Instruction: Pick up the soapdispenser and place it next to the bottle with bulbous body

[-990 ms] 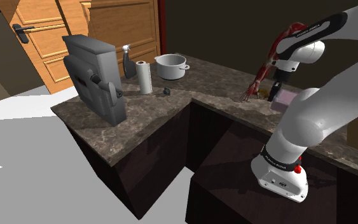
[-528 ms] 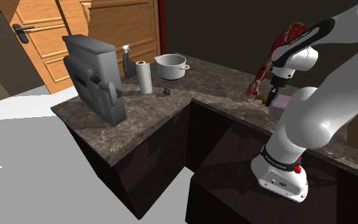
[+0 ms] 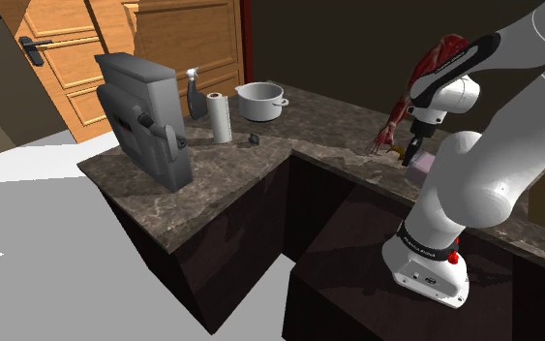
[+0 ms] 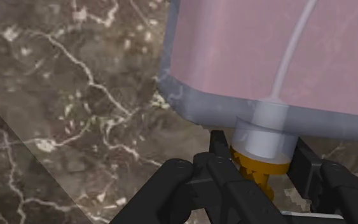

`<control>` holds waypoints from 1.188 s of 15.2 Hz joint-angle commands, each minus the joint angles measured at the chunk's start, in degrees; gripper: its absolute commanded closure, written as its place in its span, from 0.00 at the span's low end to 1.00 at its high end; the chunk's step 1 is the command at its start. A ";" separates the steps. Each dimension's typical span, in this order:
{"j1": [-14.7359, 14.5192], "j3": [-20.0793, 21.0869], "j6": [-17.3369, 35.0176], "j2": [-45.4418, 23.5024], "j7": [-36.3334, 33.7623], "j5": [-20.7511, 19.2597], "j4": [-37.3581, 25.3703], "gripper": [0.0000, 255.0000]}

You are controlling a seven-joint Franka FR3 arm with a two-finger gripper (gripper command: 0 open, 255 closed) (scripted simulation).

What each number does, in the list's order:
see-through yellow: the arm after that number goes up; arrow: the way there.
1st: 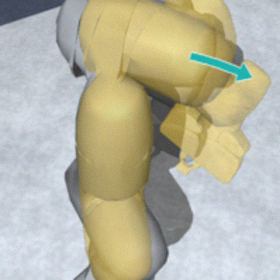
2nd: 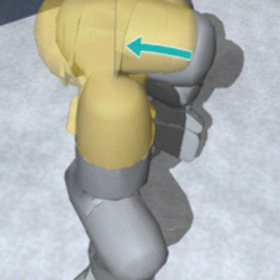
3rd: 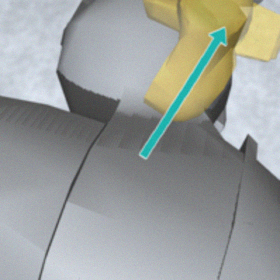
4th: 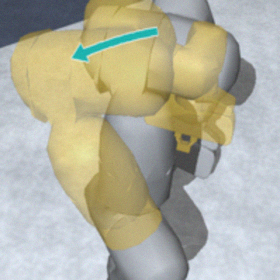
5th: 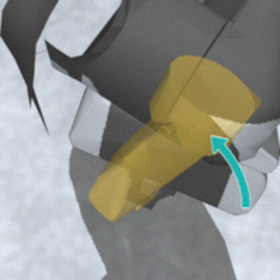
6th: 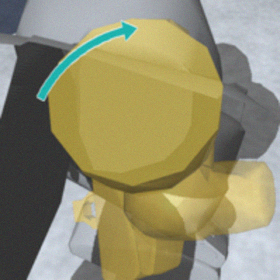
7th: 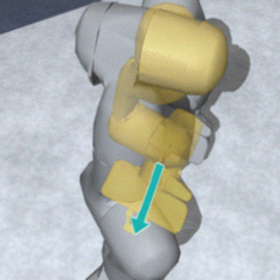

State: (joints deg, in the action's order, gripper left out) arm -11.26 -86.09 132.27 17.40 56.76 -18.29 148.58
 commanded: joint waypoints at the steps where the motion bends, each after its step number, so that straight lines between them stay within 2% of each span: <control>1: -0.06 -0.09 0.03 -0.03 0.03 -0.01 0.00 1.00; 2: -0.06 -0.09 0.03 -0.03 0.03 -0.01 0.00 1.00; 3: -0.06 -0.10 0.03 -0.03 0.03 -0.01 0.00 0.00; 8: -0.06 -0.11 0.04 -0.03 0.04 -0.01 0.00 0.00; 10: 7.01 7.64 -4.87 2.33 -0.93 -0.84 -1.87 0.00; 12: 10.73 12.14 -9.26 4.79 -1.99 -1.78 -3.84 0.00; 18: 10.66 12.07 -9.29 4.87 -2.06 -1.87 -3.84 0.00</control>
State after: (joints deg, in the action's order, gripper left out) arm -0.67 -74.10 123.03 22.23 54.71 -20.13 144.73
